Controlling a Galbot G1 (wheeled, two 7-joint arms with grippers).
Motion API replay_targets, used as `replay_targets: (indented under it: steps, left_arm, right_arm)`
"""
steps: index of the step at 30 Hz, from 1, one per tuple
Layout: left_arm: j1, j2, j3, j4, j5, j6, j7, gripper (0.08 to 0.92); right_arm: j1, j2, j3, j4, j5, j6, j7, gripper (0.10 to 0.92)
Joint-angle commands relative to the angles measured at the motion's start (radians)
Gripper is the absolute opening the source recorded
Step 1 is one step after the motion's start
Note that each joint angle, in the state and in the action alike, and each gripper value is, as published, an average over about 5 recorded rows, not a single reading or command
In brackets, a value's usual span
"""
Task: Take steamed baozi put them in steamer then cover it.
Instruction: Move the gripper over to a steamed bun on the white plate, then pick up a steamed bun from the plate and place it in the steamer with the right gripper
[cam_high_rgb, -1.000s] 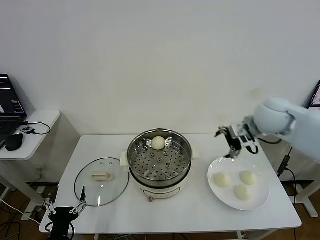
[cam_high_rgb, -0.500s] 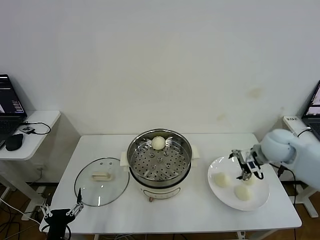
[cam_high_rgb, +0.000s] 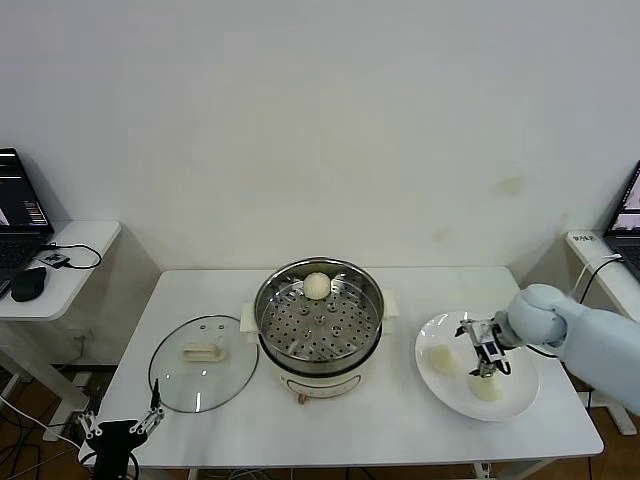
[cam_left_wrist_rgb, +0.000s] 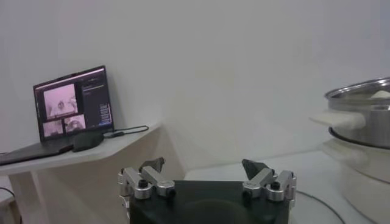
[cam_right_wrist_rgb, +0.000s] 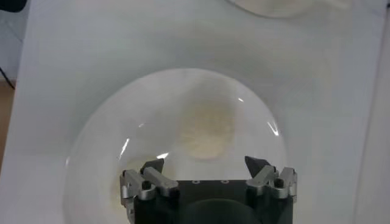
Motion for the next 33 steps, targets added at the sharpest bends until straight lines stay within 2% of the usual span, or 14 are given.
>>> replay_targets:
  steps: [1, 13, 24, 33]
  left_arm:
    - [0.0, 0.001, -0.001, 0.002, 0.0, 0.0, 0.001, 0.823]
    - [-0.001, -0.002, 0.0, 0.004, 0.0, 0.002, 0.001, 0.823]
    - [0.007, -0.007, -0.001, -0.002, 0.002, -0.001, 0.0, 0.823]
    - [0.013, -0.008, 0.0, -0.011, 0.004, -0.001, -0.001, 0.823]
  right_arm:
    - [-0.045, 0.058, 0.031, -0.053, -0.016, 0.0, 0.006, 0.822]
    - [-0.049, 0.096, 0.027, -0.081, -0.019, -0.021, 0.007, 0.753]
    - [-0.042, 0.092, 0.03, -0.078, -0.017, -0.032, -0.012, 0.607]
    - [0.016, 0.042, 0.026, -0.025, 0.029, -0.044, -0.044, 0.585]
